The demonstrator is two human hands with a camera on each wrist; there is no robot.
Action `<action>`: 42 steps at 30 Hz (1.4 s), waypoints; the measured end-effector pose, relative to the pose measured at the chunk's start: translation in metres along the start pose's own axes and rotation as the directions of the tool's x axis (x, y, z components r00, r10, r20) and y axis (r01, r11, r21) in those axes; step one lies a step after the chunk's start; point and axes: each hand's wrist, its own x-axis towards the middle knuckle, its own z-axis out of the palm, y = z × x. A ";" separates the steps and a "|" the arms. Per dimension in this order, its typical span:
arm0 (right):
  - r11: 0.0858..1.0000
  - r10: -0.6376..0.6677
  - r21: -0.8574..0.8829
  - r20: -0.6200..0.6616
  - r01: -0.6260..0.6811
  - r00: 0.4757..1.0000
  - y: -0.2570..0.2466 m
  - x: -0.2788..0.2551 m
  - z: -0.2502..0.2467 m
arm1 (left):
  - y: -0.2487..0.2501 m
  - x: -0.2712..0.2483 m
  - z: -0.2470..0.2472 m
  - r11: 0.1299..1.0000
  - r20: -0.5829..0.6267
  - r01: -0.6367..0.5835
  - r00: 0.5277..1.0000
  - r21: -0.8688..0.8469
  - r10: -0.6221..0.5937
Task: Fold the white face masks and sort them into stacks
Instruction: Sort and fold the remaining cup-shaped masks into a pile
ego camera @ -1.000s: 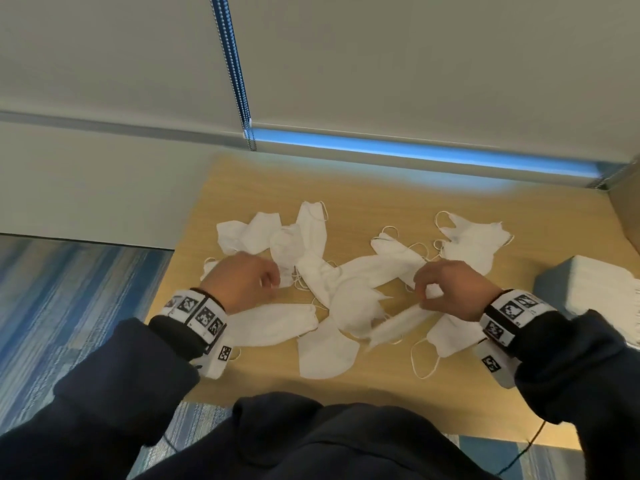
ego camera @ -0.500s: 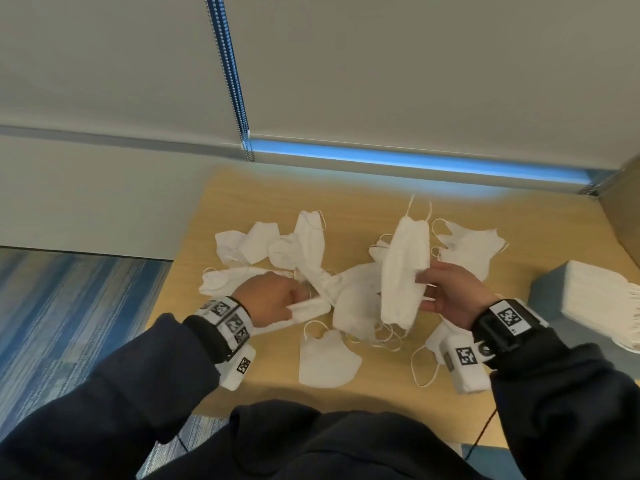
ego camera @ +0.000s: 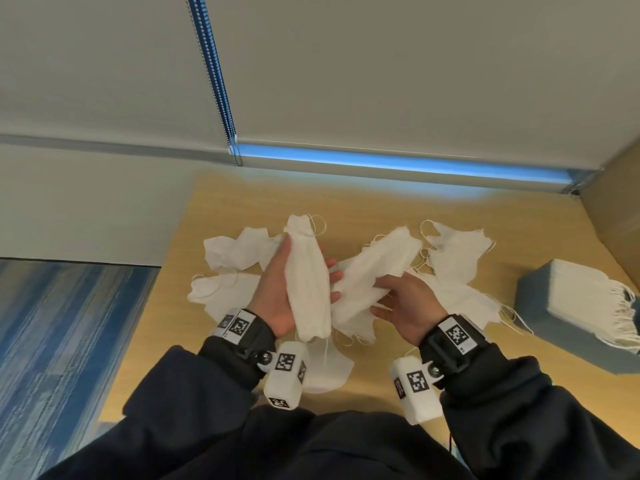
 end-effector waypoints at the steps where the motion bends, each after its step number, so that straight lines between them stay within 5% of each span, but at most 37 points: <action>1: 1.000 0.005 0.007 -0.028 -0.004 1.000 -0.001 0.001 0.001 | 0.000 0.000 0.005 0.996 -0.053 -0.051 0.997 0.072 0.054; 5: 0.991 0.030 0.135 -0.090 -0.017 0.995 -0.004 0.005 -0.003 | 0.014 0.001 0.010 0.964 -0.175 -0.213 0.955 0.156 0.239; 10: 0.946 -0.001 0.324 -0.074 0.025 0.997 -0.003 0.002 -0.002 | 0.030 -0.015 0.018 0.924 -0.018 -0.314 0.945 0.221 0.325; 15: 0.876 -0.083 0.476 -0.008 0.077 0.997 0.001 -0.003 0.015 | 0.006 -0.016 0.025 0.940 -0.053 -0.332 0.940 0.077 0.337; 25: 0.952 -0.189 0.274 0.178 0.136 0.966 0.015 -0.012 0.035 | -0.034 0.005 0.023 0.947 -0.213 -0.299 0.924 0.117 0.318; 31: 0.955 -0.220 0.258 0.291 0.145 0.931 0.015 -0.018 0.029 | -0.029 0.007 0.018 0.946 -0.165 -0.315 0.932 0.077 0.323; 36: 0.957 -0.081 0.287 0.120 0.044 0.990 0.014 -0.011 0.023 | -0.029 0.010 0.015 0.937 -0.184 -0.335 0.919 0.102 0.348; 39: 0.933 -0.045 0.361 0.104 0.005 0.994 0.013 -0.011 0.008 | -0.017 0.013 0.001 0.936 -0.254 -0.346 0.912 -0.059 0.321; 42: 0.926 -0.030 0.377 0.083 -0.003 0.996 0.012 -0.014 -0.014 | -0.003 0.006 -0.014 0.935 -0.232 -0.355 0.910 -0.007 0.344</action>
